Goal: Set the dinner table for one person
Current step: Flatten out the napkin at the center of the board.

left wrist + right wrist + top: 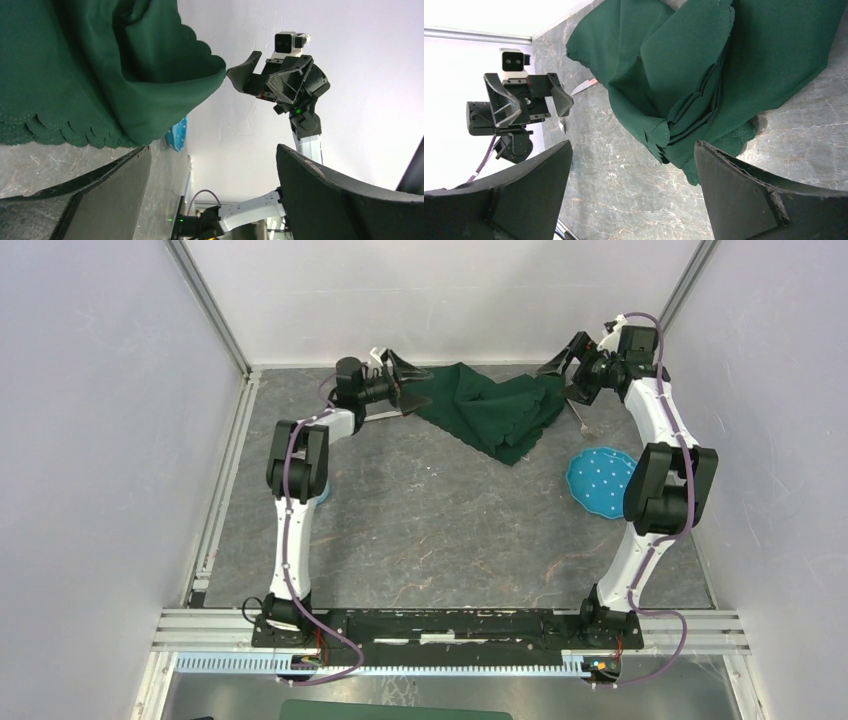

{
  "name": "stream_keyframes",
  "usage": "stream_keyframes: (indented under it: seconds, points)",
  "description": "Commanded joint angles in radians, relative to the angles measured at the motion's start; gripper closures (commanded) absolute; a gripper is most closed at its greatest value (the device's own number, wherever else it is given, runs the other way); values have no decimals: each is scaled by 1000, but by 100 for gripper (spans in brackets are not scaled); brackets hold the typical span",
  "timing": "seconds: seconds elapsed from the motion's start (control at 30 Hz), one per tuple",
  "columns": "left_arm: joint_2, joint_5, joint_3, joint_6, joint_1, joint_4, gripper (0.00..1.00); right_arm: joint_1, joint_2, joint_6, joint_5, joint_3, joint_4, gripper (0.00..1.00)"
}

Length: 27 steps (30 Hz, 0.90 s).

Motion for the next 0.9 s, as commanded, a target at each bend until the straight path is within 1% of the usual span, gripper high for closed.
stream_keyframes:
  seconds: [0.0,0.1,0.17,0.2,0.23,0.27,0.3,0.37,0.4,0.43,0.5,0.6,0.77,0.87]
  points:
    - [49,15,-27,-220,-16,247,0,6,0,-27,26,18,-4,2]
    - [62,1,-43,-238,-22,284,0,6,3,-17,22,22,15,2]
    - [55,-1,-45,-194,-25,238,0,6,6,2,5,20,43,2]
    - [48,-4,-41,-150,-26,177,0,6,7,15,-4,18,61,2]
    - [37,-11,-33,-76,-29,85,0,6,7,33,-11,12,79,2]
    - [25,-32,-15,20,-32,-59,0,6,9,44,-16,9,100,2]
    - [17,-56,12,156,-36,-218,0,6,11,54,-18,10,114,2]
    - [14,-122,94,319,-42,-535,0,6,16,68,-20,15,132,2]
    - [19,-146,135,395,-44,-665,0,6,20,74,-21,23,134,2]
    - [26,-180,165,445,-45,-760,0,5,23,76,-21,31,133,2]
    - [40,-200,184,478,-45,-843,0,6,30,68,-17,48,121,2]
    - [55,-224,204,481,-46,-912,0,4,38,56,-7,60,108,2]
    - [56,-295,318,595,-48,-1108,0,4,88,58,-18,101,103,2]
    - [49,-316,332,606,-48,-1143,0,4,126,86,-40,136,125,3]
